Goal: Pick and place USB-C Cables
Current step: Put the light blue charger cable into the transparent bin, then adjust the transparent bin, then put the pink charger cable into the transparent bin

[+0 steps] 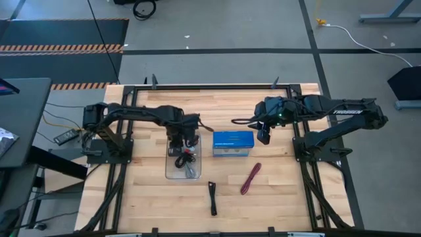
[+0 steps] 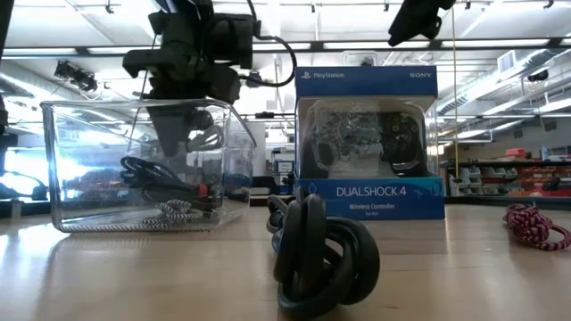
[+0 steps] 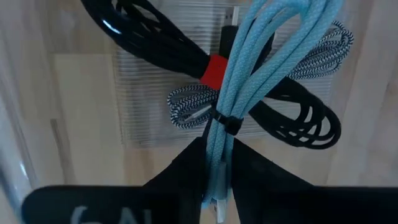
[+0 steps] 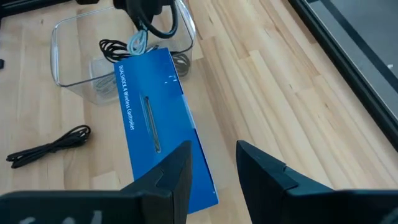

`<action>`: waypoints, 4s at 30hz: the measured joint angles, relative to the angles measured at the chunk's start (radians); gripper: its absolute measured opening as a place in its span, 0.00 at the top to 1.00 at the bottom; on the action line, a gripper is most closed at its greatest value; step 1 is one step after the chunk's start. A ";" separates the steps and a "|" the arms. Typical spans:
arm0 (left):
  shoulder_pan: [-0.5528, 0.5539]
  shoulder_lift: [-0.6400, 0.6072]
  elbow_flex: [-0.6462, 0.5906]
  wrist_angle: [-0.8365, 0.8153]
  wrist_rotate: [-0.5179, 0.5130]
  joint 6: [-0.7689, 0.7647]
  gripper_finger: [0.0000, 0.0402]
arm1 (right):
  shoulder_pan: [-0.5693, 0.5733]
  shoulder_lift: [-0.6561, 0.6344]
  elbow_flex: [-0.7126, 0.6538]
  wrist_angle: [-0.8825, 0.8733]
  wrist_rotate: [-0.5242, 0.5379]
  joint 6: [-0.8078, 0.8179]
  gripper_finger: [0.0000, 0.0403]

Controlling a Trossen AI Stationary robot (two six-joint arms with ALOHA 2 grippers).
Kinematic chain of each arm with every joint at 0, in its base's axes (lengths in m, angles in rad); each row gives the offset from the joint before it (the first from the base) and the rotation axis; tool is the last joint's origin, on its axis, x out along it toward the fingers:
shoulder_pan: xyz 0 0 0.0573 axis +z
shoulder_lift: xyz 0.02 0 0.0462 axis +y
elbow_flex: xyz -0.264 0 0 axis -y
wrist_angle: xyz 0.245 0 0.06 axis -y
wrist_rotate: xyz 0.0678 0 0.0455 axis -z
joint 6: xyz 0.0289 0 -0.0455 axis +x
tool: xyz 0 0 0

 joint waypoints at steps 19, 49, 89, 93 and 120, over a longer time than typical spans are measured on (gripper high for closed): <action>-0.080 0.000 0.167 -0.090 -0.011 -0.099 0.52 | 0.005 0.000 -0.109 0.030 0.015 0.022 0.68; -0.668 0.009 0.206 0.193 -0.337 -0.454 0.56 | 0.245 0.032 -0.131 0.156 -0.244 -0.117 0.68; -0.636 -0.050 0.003 0.401 -0.299 -0.435 0.56 | 0.472 0.312 -0.065 -0.108 -0.075 0.113 0.68; -0.637 -0.071 0.005 0.407 -0.316 -0.440 0.56 | 0.467 0.281 -0.042 -0.105 -0.006 0.103 0.68; -0.774 -0.085 0.003 0.508 -0.498 -0.326 0.56 | 0.513 0.657 -0.090 0.025 -0.111 -0.190 0.56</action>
